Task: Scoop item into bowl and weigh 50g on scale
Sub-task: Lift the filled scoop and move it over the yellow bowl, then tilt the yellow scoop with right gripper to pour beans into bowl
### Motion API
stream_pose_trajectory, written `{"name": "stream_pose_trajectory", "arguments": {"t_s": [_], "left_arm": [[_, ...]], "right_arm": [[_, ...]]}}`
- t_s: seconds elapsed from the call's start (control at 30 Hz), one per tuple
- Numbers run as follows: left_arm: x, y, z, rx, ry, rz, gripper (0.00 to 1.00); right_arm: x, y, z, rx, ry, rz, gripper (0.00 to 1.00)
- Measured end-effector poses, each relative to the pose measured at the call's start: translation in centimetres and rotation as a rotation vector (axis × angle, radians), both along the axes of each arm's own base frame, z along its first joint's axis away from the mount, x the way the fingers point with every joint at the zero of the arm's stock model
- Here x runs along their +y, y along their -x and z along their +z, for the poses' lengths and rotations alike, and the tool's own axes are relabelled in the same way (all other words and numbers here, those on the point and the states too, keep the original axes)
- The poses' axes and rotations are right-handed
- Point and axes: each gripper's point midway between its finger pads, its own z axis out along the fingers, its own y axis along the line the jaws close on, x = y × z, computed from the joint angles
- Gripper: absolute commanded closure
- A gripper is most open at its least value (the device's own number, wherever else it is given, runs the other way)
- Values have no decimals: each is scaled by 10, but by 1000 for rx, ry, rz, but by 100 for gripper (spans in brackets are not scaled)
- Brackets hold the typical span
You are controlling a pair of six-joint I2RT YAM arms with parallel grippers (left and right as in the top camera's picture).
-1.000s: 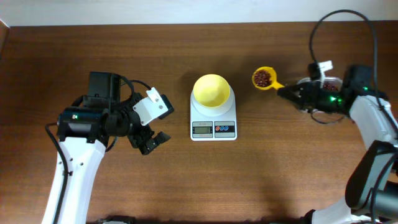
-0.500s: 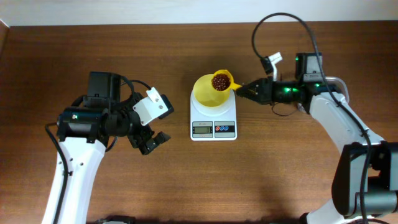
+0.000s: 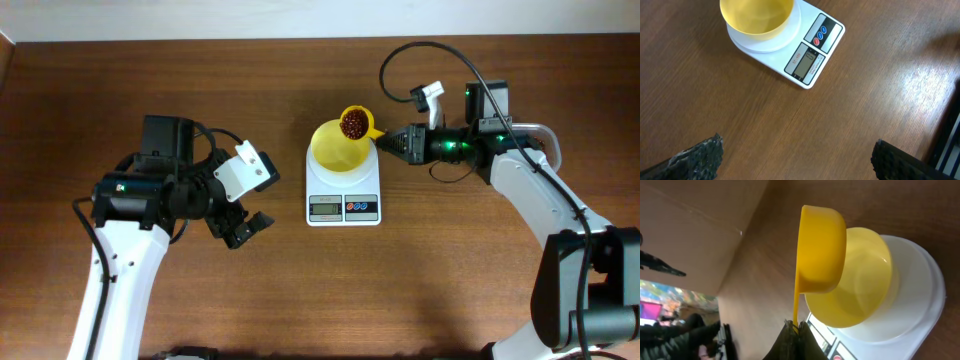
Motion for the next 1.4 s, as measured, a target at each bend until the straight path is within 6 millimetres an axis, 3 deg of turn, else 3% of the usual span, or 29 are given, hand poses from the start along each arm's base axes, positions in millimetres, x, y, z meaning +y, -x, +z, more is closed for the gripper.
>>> {"name": "stream_pose_trajectory", "arguments": {"t_s": [0.23, 0.87, 1.17, 1.4], "left_arm": [[0, 0, 0, 0, 0, 0, 1], [0, 0, 0, 0, 0, 0, 1], [0, 0, 0, 0, 0, 0, 1], [0, 0, 0, 0, 0, 0, 1]], "right_arm": [[0, 0, 0, -112, 34, 49, 96], [-5, -14, -1, -212, 97, 26, 96], [15, -11, -10, -342, 199, 101, 96], [14, -10, -15, -406, 247, 135, 96]]}}
